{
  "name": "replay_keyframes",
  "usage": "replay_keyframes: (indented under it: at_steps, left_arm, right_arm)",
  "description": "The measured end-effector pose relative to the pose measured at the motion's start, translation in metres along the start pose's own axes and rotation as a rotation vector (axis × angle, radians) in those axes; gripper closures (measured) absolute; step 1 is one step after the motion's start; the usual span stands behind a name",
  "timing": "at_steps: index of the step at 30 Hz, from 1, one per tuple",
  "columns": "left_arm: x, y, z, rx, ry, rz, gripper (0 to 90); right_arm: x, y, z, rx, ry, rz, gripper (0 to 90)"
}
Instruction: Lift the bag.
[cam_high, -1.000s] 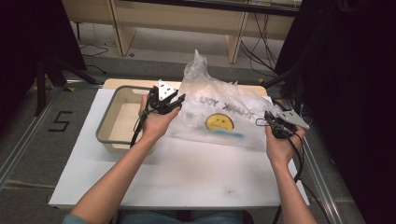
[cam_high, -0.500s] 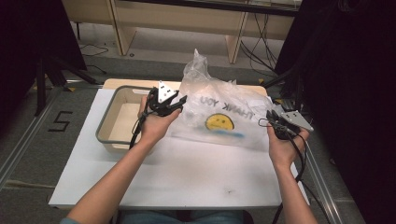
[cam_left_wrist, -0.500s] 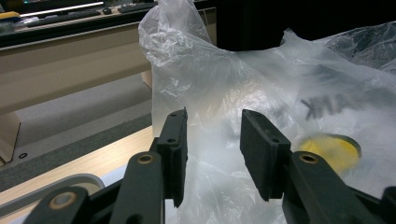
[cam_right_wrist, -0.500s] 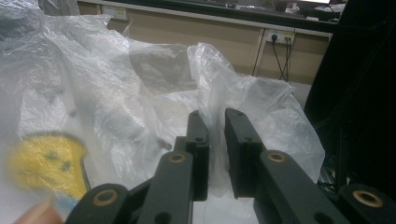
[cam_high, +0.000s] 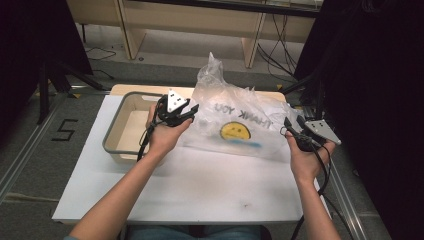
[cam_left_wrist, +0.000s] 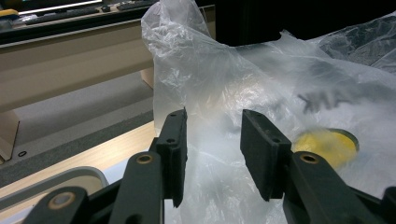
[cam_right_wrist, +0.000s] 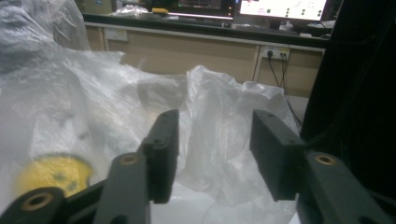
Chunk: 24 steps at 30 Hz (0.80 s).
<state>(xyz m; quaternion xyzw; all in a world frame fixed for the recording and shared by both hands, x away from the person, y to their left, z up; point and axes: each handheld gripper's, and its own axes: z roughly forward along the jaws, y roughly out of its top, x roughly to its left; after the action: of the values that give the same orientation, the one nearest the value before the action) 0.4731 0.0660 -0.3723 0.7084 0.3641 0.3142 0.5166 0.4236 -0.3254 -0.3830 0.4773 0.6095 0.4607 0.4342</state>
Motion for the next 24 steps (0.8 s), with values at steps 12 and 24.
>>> replay_keyframes:
  at_steps: [12,24]
  left_arm:
    - [-0.001,-0.001,-0.003,-0.003,-0.008,0.004,61.0]
    - [-0.001,-0.002,-0.005,-0.008,-0.011,0.007,61.2]
  right_arm:
    - [0.006,0.008,-0.005,-0.031,0.034,-0.033,30.7]
    - [0.001,0.014,-0.018,-0.029,0.070,-0.006,26.1]
